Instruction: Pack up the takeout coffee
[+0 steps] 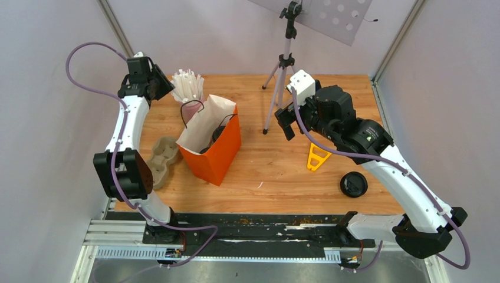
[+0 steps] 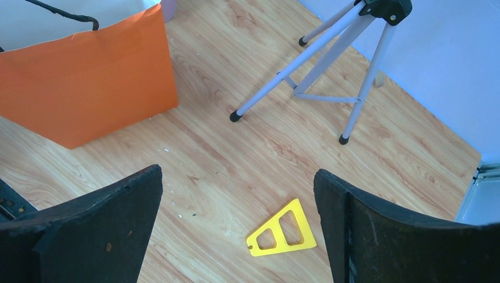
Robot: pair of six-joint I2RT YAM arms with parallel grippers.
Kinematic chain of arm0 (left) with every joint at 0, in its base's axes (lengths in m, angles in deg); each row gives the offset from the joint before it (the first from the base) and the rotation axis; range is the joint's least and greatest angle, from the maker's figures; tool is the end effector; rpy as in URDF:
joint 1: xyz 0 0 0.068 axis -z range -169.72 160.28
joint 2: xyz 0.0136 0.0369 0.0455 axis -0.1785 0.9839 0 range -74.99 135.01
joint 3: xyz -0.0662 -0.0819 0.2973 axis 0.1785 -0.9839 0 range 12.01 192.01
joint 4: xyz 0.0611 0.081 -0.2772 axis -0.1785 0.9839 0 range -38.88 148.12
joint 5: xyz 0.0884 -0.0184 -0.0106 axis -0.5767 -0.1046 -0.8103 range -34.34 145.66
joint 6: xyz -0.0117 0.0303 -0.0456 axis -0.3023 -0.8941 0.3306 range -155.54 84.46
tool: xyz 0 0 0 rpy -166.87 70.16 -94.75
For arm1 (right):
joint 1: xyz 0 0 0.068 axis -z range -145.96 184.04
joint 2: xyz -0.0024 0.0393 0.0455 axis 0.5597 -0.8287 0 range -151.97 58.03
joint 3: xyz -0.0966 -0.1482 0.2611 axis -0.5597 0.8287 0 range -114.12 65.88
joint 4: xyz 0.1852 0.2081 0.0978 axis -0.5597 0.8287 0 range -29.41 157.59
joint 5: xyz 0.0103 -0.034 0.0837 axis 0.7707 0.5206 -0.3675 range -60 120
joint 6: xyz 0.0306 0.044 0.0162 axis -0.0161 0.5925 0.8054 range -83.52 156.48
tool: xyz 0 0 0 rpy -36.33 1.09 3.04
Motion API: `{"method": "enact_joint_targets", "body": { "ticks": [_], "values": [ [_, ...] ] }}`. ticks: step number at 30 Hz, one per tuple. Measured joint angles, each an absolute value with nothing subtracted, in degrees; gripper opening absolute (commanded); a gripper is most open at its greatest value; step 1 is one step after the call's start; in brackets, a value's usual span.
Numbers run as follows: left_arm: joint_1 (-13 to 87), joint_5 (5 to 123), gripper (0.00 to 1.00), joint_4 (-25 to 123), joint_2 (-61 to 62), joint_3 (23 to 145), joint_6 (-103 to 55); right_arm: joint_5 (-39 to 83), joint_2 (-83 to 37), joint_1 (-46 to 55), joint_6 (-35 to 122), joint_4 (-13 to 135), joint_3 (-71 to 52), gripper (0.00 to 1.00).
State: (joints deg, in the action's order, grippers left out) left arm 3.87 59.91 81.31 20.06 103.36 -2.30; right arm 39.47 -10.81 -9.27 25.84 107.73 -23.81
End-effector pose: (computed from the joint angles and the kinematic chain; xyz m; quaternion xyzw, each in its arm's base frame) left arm 0.4221 0.0446 0.3990 -0.2827 0.8355 -0.1408 0.4496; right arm 0.1865 0.1671 0.5069 -0.3451 0.7742 0.0806 0.5245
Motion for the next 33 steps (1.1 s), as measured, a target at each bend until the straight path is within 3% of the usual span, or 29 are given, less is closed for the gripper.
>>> {"method": "enact_joint_targets", "body": {
  "ticks": [8,16,23,33],
  "values": [
    [3.87,60.35,0.32,81.36,20.06,102.14,-2.41,40.11,-10.66,-9.27,25.82,107.70,-23.81,1.00],
    [3.87,60.70,0.00,81.25,20.08,102.11,-2.52,40.89,-10.02,-9.27,25.65,107.68,-23.81,1.00],
    [3.87,60.88,0.00,82.82,20.06,102.90,-2.56,41.16,-9.80,-9.27,25.58,107.68,-23.81,1.00],
    [3.87,57.95,0.00,93.55,15.60,113.28,-2.41,41.24,-8.56,-9.27,23.57,107.29,-23.81,1.00]
  ]
}}
